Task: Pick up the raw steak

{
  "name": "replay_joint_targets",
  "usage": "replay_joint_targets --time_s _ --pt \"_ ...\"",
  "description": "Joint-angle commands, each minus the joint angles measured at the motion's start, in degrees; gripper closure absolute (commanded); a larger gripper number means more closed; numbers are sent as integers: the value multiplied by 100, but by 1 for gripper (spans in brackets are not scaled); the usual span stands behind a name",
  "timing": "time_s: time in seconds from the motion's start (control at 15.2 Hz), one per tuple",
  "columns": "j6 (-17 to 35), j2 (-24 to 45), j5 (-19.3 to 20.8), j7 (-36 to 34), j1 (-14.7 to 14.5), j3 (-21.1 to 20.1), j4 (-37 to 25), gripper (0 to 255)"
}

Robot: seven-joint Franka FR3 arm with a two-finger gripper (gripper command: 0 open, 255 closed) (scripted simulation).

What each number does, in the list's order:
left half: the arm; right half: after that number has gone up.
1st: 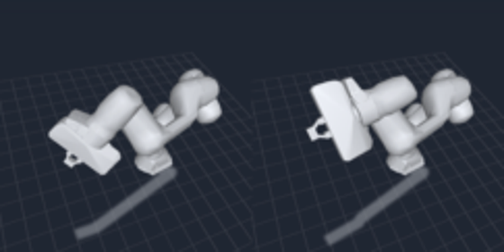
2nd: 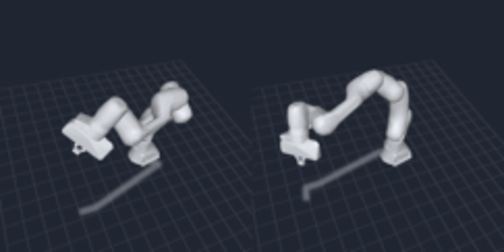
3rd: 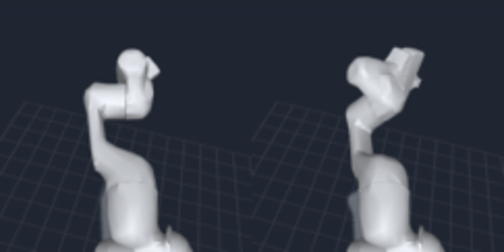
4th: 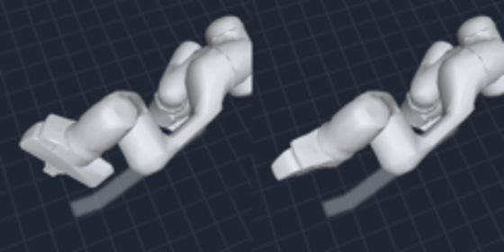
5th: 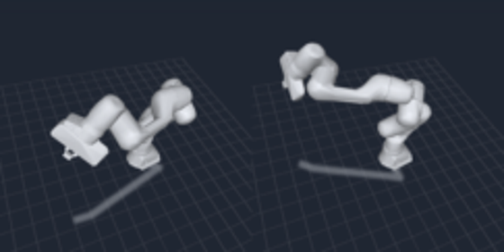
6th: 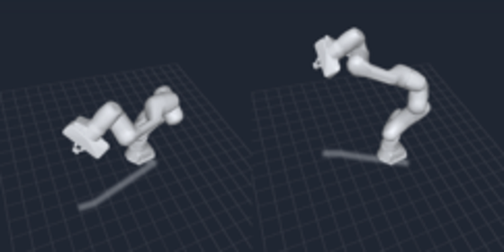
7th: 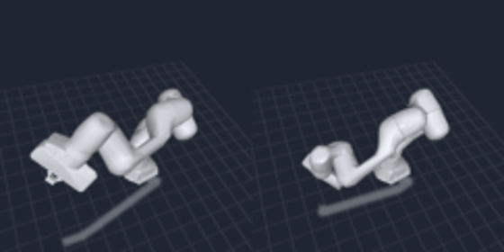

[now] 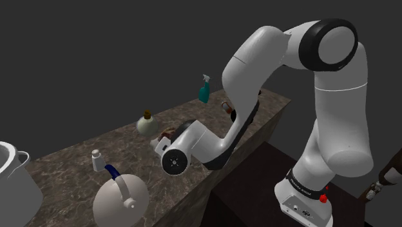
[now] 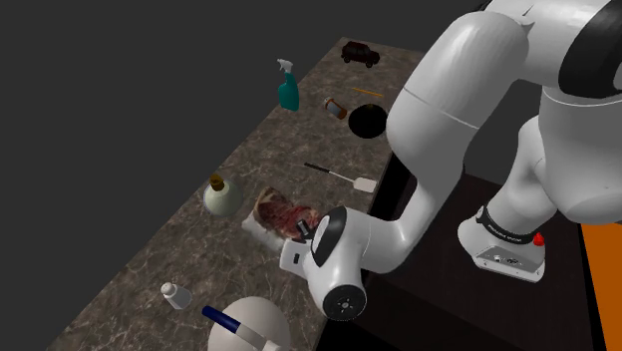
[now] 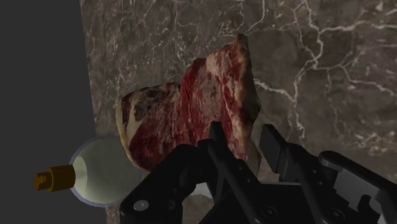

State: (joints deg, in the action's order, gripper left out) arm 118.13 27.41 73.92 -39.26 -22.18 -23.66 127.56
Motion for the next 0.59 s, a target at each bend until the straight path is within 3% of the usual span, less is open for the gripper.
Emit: replay_joint_targets --time_s 0.0,0.53 --pt "-27 -166 -121 135 29 -51 29 255" --pt "-61 -640 -445 496 119 -175 161 255"
